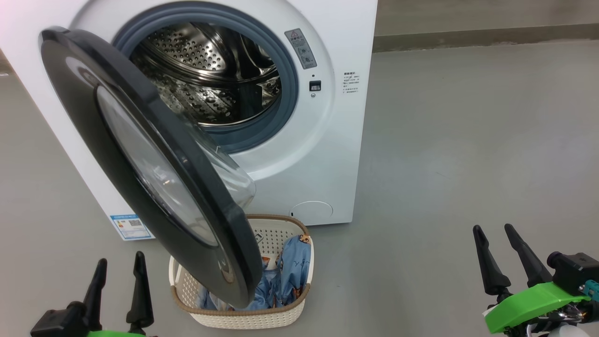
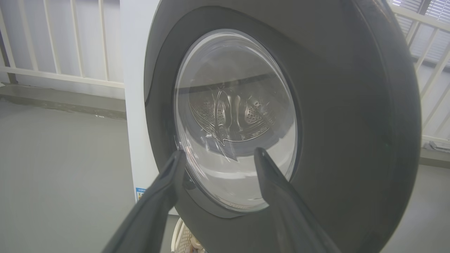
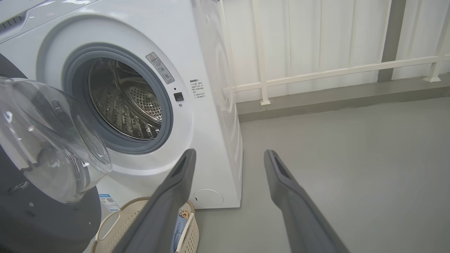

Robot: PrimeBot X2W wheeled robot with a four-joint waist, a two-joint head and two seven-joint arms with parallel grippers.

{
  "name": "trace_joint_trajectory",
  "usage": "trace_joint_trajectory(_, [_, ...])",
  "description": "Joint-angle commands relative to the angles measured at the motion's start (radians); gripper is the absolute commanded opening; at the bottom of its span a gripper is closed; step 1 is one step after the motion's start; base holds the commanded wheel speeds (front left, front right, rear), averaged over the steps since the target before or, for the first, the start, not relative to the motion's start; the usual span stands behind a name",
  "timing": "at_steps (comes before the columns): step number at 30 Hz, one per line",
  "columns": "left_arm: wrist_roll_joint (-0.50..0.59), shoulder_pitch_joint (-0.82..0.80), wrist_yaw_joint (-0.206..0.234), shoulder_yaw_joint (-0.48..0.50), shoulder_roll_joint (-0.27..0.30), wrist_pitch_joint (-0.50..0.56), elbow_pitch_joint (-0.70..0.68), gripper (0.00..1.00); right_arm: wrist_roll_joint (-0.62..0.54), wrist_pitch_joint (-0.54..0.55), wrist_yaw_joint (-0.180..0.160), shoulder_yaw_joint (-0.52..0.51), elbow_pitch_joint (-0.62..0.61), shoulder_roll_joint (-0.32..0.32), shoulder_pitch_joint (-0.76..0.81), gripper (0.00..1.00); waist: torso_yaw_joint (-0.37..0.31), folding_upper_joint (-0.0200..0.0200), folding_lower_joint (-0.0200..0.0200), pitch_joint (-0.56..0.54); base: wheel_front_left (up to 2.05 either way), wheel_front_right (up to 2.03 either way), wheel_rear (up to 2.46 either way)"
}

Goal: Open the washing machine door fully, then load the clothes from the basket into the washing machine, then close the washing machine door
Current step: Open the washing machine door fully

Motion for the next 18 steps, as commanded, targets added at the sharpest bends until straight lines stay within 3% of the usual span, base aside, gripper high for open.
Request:
trace_joint_trajectory(1, [0.006, -0.021, 0.007, 0.030, 0.028, -0.009, -0.023, 1.00, -0.016, -0.015, 0.006, 0.018, -0.019, -0.011, -0.034, 1.00, 0.001, 0.0000, 0.0000, -0.001, 0.00, 0.00, 0.00])
trace_joint_trajectory(18, [-0.002, -0.025, 0.009, 0.021, 0.033, -0.013, -0.020, 1.00, -0.025, -0.012, 0.006, 0.019, -0.016, -0.003, -0.039, 1.00, 0.003, 0.0000, 0.0000, 0.008, 0.00, 0.00, 0.00])
